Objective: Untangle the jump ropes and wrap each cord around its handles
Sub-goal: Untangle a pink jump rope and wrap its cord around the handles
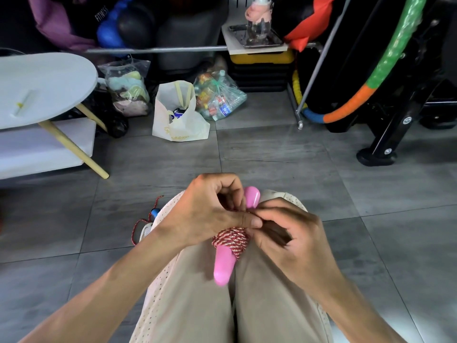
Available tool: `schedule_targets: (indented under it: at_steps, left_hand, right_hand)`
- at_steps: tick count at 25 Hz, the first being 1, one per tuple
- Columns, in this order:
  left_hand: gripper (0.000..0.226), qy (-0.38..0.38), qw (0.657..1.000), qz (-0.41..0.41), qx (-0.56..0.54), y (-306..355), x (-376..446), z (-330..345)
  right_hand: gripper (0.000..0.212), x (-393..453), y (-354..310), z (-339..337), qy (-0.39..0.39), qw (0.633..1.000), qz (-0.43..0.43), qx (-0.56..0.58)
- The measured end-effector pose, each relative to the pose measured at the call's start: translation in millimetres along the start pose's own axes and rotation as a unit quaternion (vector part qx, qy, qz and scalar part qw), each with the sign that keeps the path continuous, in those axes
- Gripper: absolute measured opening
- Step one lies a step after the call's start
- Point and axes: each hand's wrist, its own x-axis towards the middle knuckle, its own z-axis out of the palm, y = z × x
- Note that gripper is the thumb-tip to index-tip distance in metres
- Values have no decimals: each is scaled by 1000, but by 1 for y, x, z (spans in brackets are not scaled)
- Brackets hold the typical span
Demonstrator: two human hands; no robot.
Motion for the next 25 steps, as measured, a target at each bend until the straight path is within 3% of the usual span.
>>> schedule_targets:
  at_steps: [5,7,9,12,14,19,20,23,25]
  left_hand:
    - [24,-49,998,19,-26,-2,-4,-5]
    - [15,-53,998,25,-21,-1,-7,-4]
    - [10,-28,999,21,-13,1,-9,1]
    - [15,18,1000,17,2,4,-8,7]
    - [15,44,999,17,16,2,-6,5]
    - [23,66,986,56,142,-1,-11,5]
    - [22,72,988,58,126,1,-12,6]
    - [13,122,988,82,50,5,-14,7]
    - [25,150,978,105,102,4,-14,6]
  right_hand:
    - [8,0,-7,-1,55,997,10,-48]
    - [10,2,-17,0,59,985,28,-162]
    - [10,8,-26,-1,4,948,30,-316]
    - [25,26,-41,-10,-103,906,44,-408]
    - [22,40,-47,-14,-170,888,60,-423]
    - [14,53,-51,-18,-248,890,50,-379]
    - [6,56,-52,-19,-237,895,41,-376]
    - [16,58,-43,-18,-134,920,11,-369]
    - [17,57,-37,-18,-64,949,19,-309]
